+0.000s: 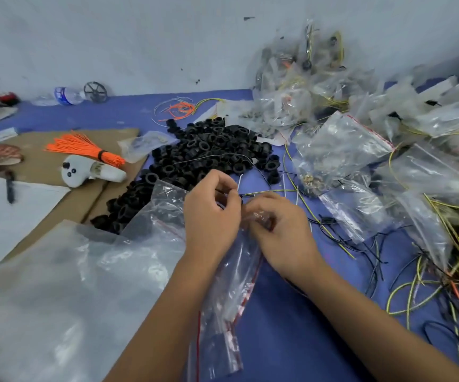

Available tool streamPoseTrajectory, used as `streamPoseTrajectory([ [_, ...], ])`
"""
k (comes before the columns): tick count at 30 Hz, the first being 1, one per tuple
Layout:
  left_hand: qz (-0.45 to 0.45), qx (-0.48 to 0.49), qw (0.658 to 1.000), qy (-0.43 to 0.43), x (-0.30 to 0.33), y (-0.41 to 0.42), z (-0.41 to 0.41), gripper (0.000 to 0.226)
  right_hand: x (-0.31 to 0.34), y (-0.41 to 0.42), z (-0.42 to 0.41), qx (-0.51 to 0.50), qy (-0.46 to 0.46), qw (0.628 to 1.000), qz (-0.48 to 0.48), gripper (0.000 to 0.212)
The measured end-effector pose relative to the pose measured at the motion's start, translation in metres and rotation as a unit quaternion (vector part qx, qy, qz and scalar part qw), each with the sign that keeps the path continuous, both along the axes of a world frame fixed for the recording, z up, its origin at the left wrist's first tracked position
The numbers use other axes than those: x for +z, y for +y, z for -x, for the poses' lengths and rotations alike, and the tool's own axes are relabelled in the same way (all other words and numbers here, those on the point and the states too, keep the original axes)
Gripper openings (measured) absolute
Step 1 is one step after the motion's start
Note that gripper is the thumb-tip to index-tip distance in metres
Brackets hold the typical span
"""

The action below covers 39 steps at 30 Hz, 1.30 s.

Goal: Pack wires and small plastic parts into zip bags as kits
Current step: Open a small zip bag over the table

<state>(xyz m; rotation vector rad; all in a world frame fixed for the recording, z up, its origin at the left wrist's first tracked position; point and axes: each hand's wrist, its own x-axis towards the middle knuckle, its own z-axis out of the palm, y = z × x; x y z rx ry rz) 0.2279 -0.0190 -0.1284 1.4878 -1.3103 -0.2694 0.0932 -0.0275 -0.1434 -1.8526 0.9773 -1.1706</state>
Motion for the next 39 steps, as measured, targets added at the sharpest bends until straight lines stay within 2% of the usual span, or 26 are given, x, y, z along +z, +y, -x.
streamPoseTrajectory([
  [3,-0.025,-0.019,0.997,-0.072,-0.012,0.007,-0.006,0.008,0.003,-0.008,0.009,0.005,-0.094,0.990,-0.104,0.041],
  [5,-0.037,-0.018,0.992,-0.118,-0.016,0.007,-0.006,0.006,0.003,-0.011,0.017,0.010,-0.121,0.982,-0.146,0.047],
  [8,-0.067,0.014,0.980,-0.185,-0.017,0.003,-0.001,0.012,0.000,-0.013,0.024,0.036,-0.183,0.959,-0.216,0.051],
  [10,-0.092,0.048,0.976,-0.194,-0.017,0.000,0.003,0.016,-0.002,-0.014,0.028,0.053,-0.238,0.936,-0.255,0.053],
  [12,-0.098,0.076,0.976,-0.180,-0.019,-0.002,0.004,0.019,-0.003,-0.014,0.031,0.073,-0.246,0.928,-0.271,0.046],
  [14,-0.098,0.101,0.977,-0.157,-0.019,-0.003,0.003,0.020,-0.003,-0.013,0.032,0.086,-0.202,0.939,-0.264,0.027],
  [17,-0.085,0.120,0.980,-0.132,-0.017,-0.004,0.004,0.017,-0.006,-0.012,0.030,0.040,-0.105,0.971,-0.210,0.003],
  [20,0.010,0.101,0.989,-0.107,-0.011,-0.001,0.009,0.013,-0.009,-0.013,0.029,-0.030,-0.055,0.989,-0.131,0.008],
  [22,0.069,0.041,0.994,-0.071,-0.009,0.001,0.014,0.020,-0.009,-0.015,0.030,-0.057,-0.077,0.988,-0.120,0.011],
  [23,0.071,-0.007,0.996,-0.054,-0.009,0.002,0.017,0.024,-0.009,-0.016,0.031,-0.063,-0.099,0.985,-0.129,0.014],
  [25,0.022,-0.108,0.993,-0.044,-0.012,0.002,0.023,0.032,-0.007,-0.017,0.033,-0.060,-0.147,0.974,-0.159,0.018],
  [27,-0.028,-0.162,0.984,-0.066,-0.016,0.001,0.026,0.039,-0.006,-0.017,0.034,-0.049,-0.185,0.963,-0.190,0.016],
  [31,-0.053,-0.155,0.983,-0.080,-0.021,-0.001,0.021,0.049,-0.005,-0.018,0.036,-0.022,-0.202,0.955,-0.217,0.014],
  [36,-0.074,-0.148,0.983,-0.084,-0.021,0.000,0.016,0.047,-0.008,-0.023,0.038,-0.018,-0.234,0.940,-0.247,0.020],
  [39,-0.081,-0.125,0.981,-0.127,-0.019,0.000,0.019,0.041,-0.013,-0.024,0.038,-0.077,-0.168,0.966,-0.183,0.020],
])
